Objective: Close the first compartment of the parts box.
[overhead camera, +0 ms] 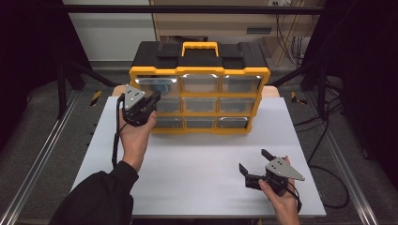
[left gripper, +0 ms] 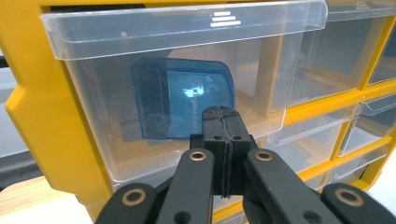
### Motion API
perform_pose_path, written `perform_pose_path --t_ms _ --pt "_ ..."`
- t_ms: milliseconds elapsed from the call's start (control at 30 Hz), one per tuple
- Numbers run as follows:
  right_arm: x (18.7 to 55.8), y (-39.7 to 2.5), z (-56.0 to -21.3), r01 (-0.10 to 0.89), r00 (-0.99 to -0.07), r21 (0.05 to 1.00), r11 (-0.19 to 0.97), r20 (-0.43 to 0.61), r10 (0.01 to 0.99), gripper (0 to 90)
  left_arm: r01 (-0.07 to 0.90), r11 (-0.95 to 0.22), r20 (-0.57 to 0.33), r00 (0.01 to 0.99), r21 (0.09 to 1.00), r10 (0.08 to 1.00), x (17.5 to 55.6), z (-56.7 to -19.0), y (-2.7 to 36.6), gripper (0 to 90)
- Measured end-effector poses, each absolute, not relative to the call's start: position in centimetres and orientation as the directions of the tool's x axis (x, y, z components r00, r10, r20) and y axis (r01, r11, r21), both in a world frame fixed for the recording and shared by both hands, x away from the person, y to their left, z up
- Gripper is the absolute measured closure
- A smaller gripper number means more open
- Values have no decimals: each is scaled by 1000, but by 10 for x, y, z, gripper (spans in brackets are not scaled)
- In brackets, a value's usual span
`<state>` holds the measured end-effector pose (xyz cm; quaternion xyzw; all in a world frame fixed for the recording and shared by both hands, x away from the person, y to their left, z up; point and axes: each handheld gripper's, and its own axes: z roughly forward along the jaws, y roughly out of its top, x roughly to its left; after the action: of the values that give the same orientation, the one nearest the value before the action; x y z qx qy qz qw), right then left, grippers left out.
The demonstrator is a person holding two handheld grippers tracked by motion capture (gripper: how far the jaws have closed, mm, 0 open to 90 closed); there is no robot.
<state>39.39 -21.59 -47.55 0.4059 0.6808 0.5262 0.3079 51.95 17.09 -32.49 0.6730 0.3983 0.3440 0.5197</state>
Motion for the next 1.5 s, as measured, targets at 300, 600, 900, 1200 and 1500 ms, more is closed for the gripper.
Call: perform_pose_path --t_ms 300,600,900,1200,1500 --pt "393 -217 -475 230 -477 967 109 14 879 46 176 -146 56 437 973 898 523 -325 169 899" --pt "394 -216 -476 234 -481 966 109 18 876 41 169 -153 66 434 974 898 524 -326 168 899" --pt "394 -216 -476 235 -480 966 104 23 877 43 167 -159 73 432 973 899 528 -328 168 899" --pt "394 -216 -476 235 -481 966 104 23 876 45 160 -148 66 430 976 900 532 -329 166 899" --pt "395 -215 -477 237 -484 965 108 22 875 49 157 -154 77 414 976 907 537 -326 166 899"
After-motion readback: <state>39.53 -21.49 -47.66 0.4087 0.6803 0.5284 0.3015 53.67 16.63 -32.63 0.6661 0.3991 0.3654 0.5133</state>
